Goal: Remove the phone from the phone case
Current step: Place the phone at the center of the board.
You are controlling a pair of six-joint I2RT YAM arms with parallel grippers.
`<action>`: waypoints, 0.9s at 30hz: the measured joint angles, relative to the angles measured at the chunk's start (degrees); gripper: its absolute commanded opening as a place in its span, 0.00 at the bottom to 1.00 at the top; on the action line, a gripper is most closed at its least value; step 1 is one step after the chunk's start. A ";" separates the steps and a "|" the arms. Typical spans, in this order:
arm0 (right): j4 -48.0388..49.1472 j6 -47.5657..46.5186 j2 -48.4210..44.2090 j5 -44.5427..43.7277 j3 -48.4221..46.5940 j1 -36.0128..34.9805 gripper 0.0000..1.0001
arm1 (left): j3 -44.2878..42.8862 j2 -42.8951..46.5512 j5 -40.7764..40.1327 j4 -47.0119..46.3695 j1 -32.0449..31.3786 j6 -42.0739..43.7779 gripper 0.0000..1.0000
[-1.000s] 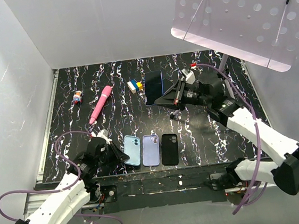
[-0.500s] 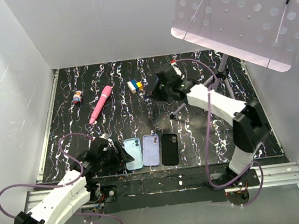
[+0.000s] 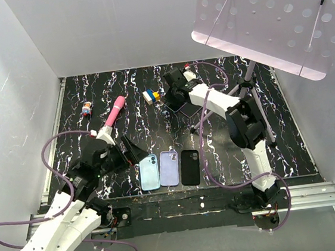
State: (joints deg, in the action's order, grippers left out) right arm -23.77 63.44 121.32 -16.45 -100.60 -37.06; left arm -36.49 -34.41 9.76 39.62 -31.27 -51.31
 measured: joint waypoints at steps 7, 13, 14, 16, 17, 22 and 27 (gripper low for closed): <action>0.09 1.92 6.97 0.13 -5.05 0.68 0.01 | -8.63 0.35 -4.52 3.19 0.00 6.05 0.93; 1.36 3.98 11.08 1.84 -7.93 1.38 0.01 | -9.88 1.03 -6.49 5.44 0.00 8.52 0.93; 1.55 4.13 11.67 1.99 -8.83 1.46 0.01 | -9.88 1.11 -6.62 5.64 0.00 8.74 0.93; 1.79 4.90 13.51 2.54 -11.28 1.81 0.01 | -9.88 1.20 -6.86 5.92 0.00 8.98 0.94; 2.12 5.49 14.19 2.82 -11.98 1.92 0.01 | -9.90 1.20 -6.95 5.99 0.00 9.16 0.94; 3.87 10.01 16.31 4.79 -13.75 2.89 0.09 | -10.08 1.11 -7.21 6.32 0.00 9.84 0.94; 5.57 13.31 18.16 6.23 -15.45 3.28 0.27 | -10.08 1.14 -7.26 6.32 0.00 10.10 0.95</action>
State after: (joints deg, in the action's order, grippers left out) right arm -18.20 76.75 139.48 -10.22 -116.05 -33.78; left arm -46.57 -33.28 2.50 45.93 -31.27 -41.21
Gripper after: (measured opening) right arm 0.184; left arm 0.942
